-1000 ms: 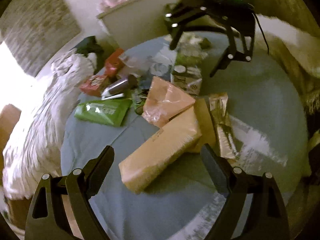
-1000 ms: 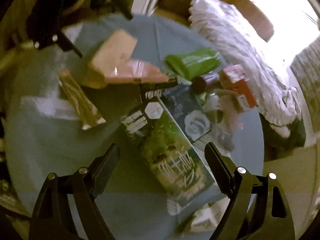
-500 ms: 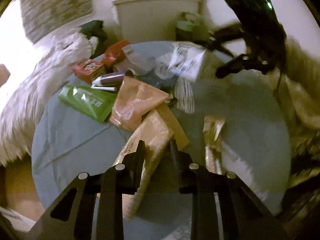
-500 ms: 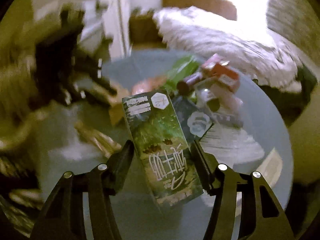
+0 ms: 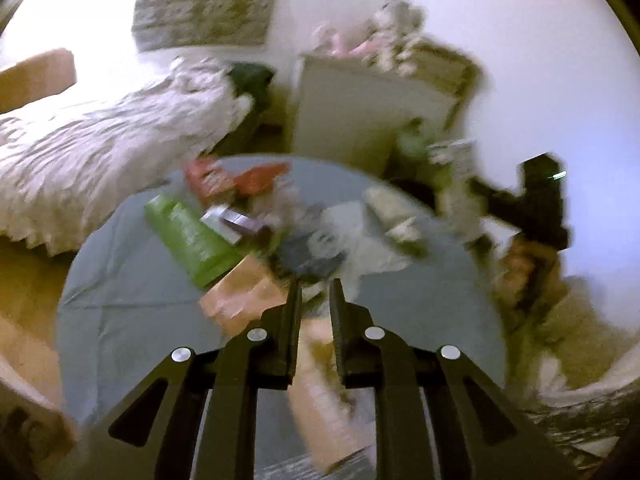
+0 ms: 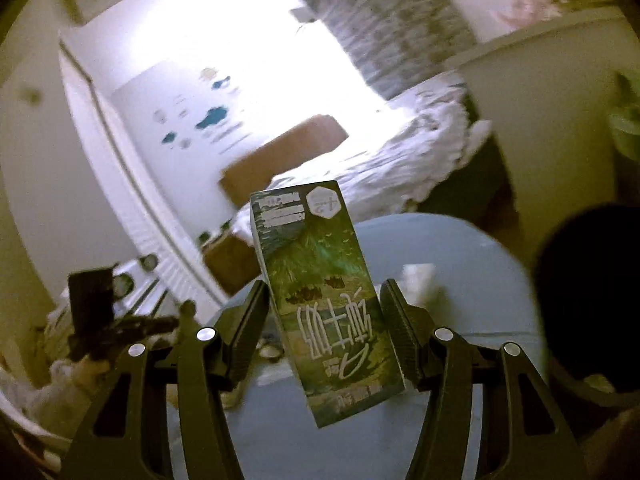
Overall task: Collect trash
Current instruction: 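Grasp the green milk carton with the right tool while the left tool grasps a tan paper wrapper, then carry both items to the black bin and release them inside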
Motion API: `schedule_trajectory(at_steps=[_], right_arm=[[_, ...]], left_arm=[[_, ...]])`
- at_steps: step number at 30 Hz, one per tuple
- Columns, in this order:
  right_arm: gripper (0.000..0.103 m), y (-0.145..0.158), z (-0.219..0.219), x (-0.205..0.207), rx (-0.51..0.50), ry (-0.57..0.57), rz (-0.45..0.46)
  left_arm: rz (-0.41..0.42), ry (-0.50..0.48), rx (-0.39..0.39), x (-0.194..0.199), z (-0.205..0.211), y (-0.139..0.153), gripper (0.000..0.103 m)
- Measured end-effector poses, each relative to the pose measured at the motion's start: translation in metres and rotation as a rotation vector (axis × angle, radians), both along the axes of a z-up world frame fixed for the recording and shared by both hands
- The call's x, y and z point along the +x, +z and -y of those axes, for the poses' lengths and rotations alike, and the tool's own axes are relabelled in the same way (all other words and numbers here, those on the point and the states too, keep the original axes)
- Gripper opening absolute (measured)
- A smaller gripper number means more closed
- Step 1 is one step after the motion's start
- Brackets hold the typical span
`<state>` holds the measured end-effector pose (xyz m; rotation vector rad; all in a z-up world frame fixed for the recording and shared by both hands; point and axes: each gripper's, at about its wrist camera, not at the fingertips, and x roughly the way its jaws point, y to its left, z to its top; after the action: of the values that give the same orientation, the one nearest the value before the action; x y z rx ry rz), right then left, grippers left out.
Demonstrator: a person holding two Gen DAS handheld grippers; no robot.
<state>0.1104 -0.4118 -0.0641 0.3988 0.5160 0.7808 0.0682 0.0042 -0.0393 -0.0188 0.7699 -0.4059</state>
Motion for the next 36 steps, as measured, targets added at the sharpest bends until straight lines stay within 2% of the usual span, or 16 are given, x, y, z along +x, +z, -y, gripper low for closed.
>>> schedule_trajectory(at_steps=[1, 2, 4, 8, 11, 12, 13, 14, 15, 16, 19, 23, 29, 31, 34, 36], right_arm=[[0.058, -0.002, 0.009, -0.001, 0.009, -0.014, -0.002], [0.058, -0.004, 0.014, -0.004, 0.011, -0.023, -0.004], [0.058, -0.01, 0.024, -0.005, 0.023, -0.04, -0.021], [0.058, -0.019, 0.03, -0.007, 0.026, -0.06, -0.028], [0.058, -0.019, 0.026, -0.009, 0.01, -0.066, -0.022], [0.058, -0.021, 0.023, -0.009, 0.007, -0.07, -0.024], [0.058, -0.021, 0.022, -0.009, 0.005, -0.074, -0.027], [0.058, -0.023, 0.024, -0.011, 0.004, -0.079, -0.028], [0.058, -0.023, 0.025, -0.013, 0.002, -0.088, -0.027], [0.058, -0.023, 0.026, -0.015, 0.004, -0.095, -0.024], [0.058, -0.024, 0.032, -0.018, 0.013, -0.113, -0.023], [0.056, -0.028, 0.039, -0.015, 0.015, -0.135, -0.058], [0.054, -0.024, 0.059, -0.009, 0.087, -0.166, -0.066], [0.054, -0.019, 0.076, -0.006, 0.107, -0.232, -0.049], [0.054, -0.014, 0.12, 0.007, 0.163, -0.436, -0.069], [0.054, -0.015, 0.141, 0.015, 0.134, -0.564, -0.09]], left_arm=[[-0.047, 0.01, 0.044, 0.0, 0.001, -0.01, 0.029], [-0.083, 0.017, 0.071, 0.002, 0.002, -0.018, 0.052], [-0.14, 0.054, 0.116, -0.001, 0.004, -0.03, 0.083], [-0.149, 0.012, 0.037, -0.01, 0.009, -0.036, 0.085], [-0.203, -0.007, 0.002, -0.005, 0.018, -0.046, 0.085], [-0.222, -0.006, 0.009, -0.002, 0.023, -0.053, 0.082], [-0.258, 0.008, 0.026, 0.004, 0.026, -0.063, 0.056], [-0.275, 0.021, 0.03, 0.006, 0.027, -0.068, 0.036], [-0.276, 0.054, 0.017, 0.008, 0.024, -0.072, 0.032], [-0.273, 0.065, -0.009, 0.008, 0.02, -0.071, 0.023], [-0.242, 0.092, -0.095, 0.004, 0.009, -0.063, 0.022], [-0.177, 0.089, -0.186, -0.002, 0.013, -0.038, 0.022], [-0.1, -0.014, -0.336, 0.023, 0.072, 0.002, 0.022], [-0.118, -0.053, -0.388, 0.043, 0.1, 0.007, 0.022], [-0.131, -0.105, -0.419, 0.079, 0.153, 0.008, 0.022], [-0.152, -0.133, -0.437, 0.11, 0.194, 0.003, 0.022]])
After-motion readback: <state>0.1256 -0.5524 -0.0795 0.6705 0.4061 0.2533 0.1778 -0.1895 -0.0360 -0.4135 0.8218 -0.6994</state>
